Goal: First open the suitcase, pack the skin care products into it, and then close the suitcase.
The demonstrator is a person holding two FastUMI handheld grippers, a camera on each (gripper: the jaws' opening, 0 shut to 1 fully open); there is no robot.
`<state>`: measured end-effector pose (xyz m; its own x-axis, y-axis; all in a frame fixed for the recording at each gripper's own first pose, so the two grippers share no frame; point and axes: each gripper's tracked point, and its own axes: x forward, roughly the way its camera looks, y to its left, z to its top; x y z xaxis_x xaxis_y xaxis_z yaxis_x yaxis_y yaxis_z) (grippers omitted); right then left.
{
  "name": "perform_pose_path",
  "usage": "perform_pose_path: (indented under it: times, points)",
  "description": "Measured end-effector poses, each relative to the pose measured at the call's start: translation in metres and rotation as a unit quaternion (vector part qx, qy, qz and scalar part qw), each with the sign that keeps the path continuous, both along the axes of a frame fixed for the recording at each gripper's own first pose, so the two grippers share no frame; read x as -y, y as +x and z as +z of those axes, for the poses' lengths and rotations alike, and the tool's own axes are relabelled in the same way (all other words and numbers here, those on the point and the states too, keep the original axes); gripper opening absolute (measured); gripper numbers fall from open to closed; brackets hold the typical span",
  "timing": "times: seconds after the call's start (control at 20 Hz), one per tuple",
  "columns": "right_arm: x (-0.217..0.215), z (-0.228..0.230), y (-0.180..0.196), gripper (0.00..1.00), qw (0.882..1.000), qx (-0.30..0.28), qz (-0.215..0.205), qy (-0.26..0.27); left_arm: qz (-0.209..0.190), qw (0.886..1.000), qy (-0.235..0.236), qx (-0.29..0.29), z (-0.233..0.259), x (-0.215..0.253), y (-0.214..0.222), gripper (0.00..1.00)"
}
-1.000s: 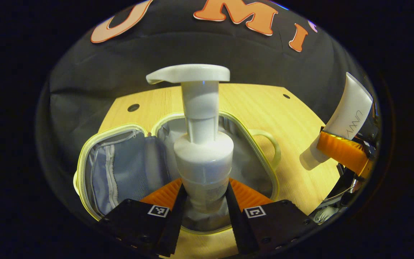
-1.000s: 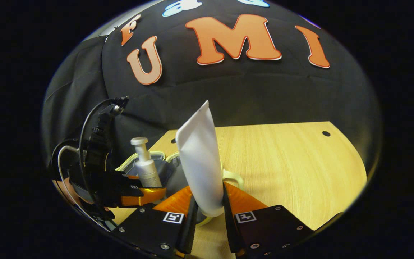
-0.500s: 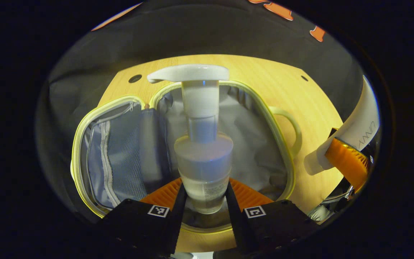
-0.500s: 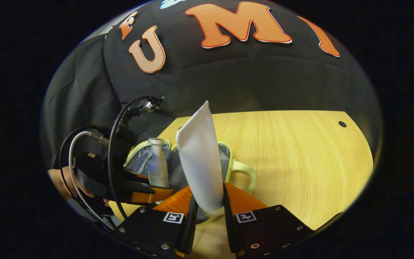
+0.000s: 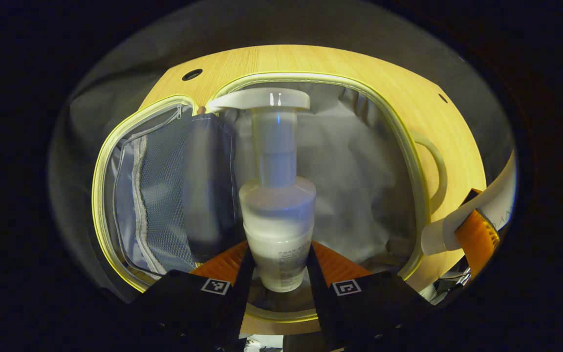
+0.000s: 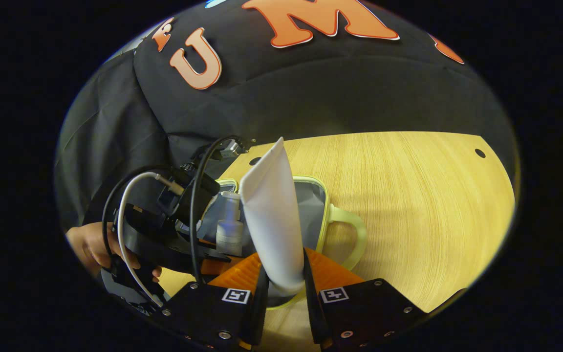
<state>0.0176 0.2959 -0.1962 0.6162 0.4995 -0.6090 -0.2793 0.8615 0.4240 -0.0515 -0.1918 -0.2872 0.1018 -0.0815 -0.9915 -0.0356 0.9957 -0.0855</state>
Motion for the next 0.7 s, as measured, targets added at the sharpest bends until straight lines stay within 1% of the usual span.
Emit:
perform_pose_path:
  times: [0.15,0.25,0.3,0.35,0.4,0.45,0.5,0.6,0.7]
  points:
    - [-0.002,-0.006,0.000,0.38,1.000,-0.016,0.002,0.006,0.005,1.000,0.006,-0.010,-0.010,-0.001,0.001,0.61]
    - [-0.003,-0.010,0.000,0.38,1.000,-0.027,0.004,0.008,0.011,1.000,0.006,0.006,-0.006,-0.001,0.004,0.64]
    - [-0.006,-0.013,0.000,0.38,0.999,-0.032,0.006,0.013,0.016,1.000,0.001,0.020,-0.001,-0.001,0.006,0.70]
    - [-0.006,-0.012,-0.001,0.38,0.999,-0.041,0.006,0.018,0.022,0.999,0.000,0.030,0.006,-0.002,0.007,0.67]
    - [-0.008,-0.014,0.000,0.38,0.999,-0.045,0.006,0.022,0.027,0.999,0.005,0.039,0.012,-0.006,0.005,0.71]
    - [-0.011,-0.020,0.001,0.38,0.998,-0.058,0.008,0.027,0.032,0.998,0.010,0.050,0.020,-0.011,0.003,0.73]
    - [-0.014,-0.024,-0.001,0.38,0.997,-0.074,0.014,0.032,0.039,0.997,0.017,0.060,0.029,-0.016,0.000,0.73]
    - [-0.013,-0.028,-0.003,0.38,0.996,-0.086,0.016,0.028,0.052,0.994,0.037,0.084,0.047,-0.030,-0.007,0.73]
    - [-0.016,-0.032,-0.008,0.37,0.994,-0.105,0.019,0.030,0.056,0.991,0.060,0.106,0.064,-0.049,-0.016,0.73]
